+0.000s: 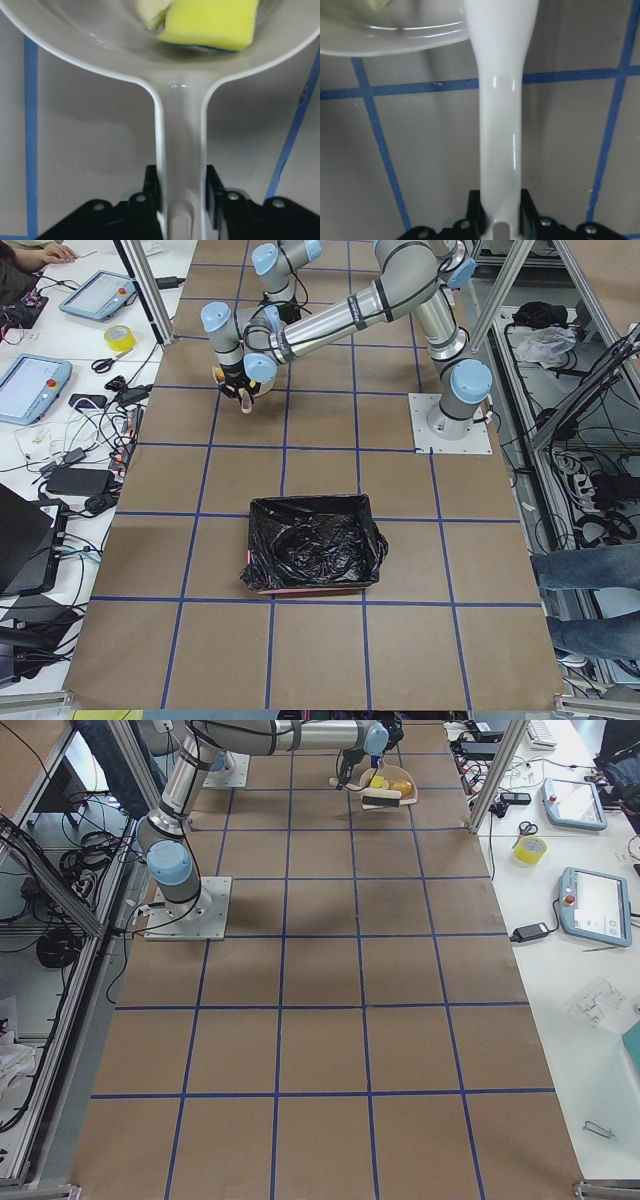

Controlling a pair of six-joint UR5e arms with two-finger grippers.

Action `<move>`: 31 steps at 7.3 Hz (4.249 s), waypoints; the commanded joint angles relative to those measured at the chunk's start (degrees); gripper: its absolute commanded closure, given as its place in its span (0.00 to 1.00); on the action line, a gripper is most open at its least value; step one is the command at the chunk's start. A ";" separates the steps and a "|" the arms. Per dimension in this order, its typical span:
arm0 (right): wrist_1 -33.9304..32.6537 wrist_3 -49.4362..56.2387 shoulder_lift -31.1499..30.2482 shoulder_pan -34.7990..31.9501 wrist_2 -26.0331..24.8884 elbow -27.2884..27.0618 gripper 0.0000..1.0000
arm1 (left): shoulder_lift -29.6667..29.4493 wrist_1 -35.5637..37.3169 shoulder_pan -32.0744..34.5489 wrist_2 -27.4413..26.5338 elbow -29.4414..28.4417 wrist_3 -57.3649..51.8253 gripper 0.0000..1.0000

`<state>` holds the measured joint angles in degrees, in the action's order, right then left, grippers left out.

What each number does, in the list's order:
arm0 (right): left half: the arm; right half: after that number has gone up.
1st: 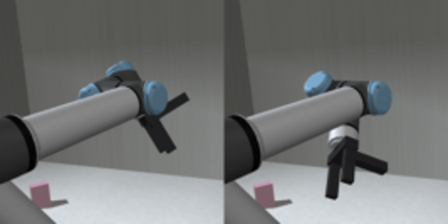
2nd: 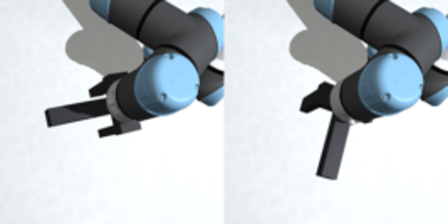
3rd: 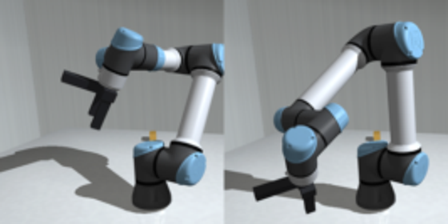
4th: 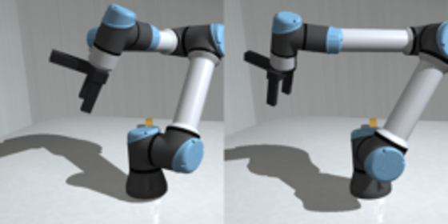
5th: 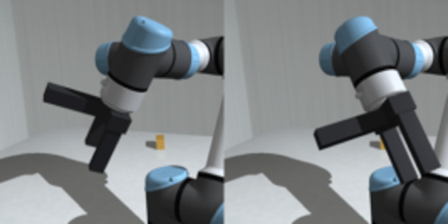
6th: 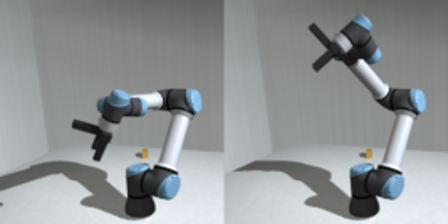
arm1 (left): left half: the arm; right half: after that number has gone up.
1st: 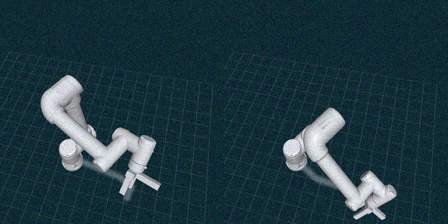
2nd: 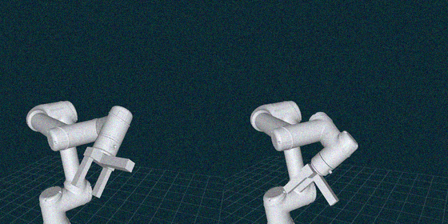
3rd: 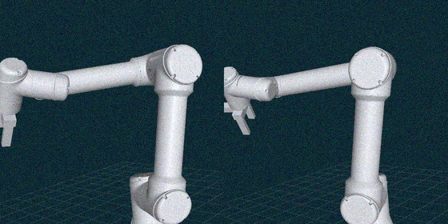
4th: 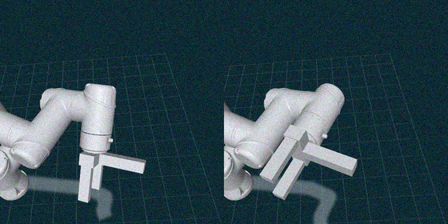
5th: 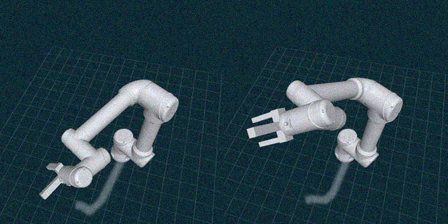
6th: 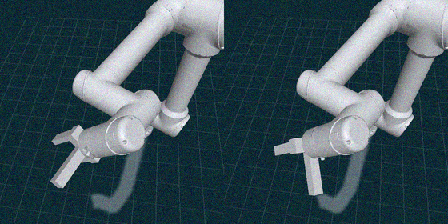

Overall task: Sweep and dump trash into bin
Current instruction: 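Sweep the yellow potato into the dustpan with the brush, then lift the dustpan toward the bin with the left gripper while the right returns the brush, then tilt the dustpan over the black bin with the left gripper to dump the trash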

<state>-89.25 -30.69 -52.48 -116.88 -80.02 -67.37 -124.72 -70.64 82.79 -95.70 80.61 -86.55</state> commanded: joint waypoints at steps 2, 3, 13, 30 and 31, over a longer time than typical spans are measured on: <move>4.76 12.45 -9.20 12.07 -3.45 -8.55 0.93 | 0.17 0.16 -0.18 0.95 -0.01 -0.46 0.83; 4.09 14.06 -13.57 16.47 -3.56 -12.40 0.93 | 0.87 0.07 -0.96 5.56 -0.01 -1.07 0.83; -15.21 52.90 -16.89 46.92 -16.65 -28.87 0.99 | 9.93 -15.19 -22.12 8.86 -5.17 -37.83 0.83; -15.79 52.22 -17.89 48.07 -16.84 -27.92 0.18 | -2.02 3.37 -46.50 3.94 -22.78 -104.08 0.83; -11.86 52.31 -22.80 47.80 -16.05 -26.69 0.05 | -1.76 6.19 -45.80 3.94 -21.90 -104.17 0.83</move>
<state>-104.65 21.59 -70.46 -68.69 -96.66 -95.57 -126.55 -67.98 36.20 -91.78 57.90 -190.51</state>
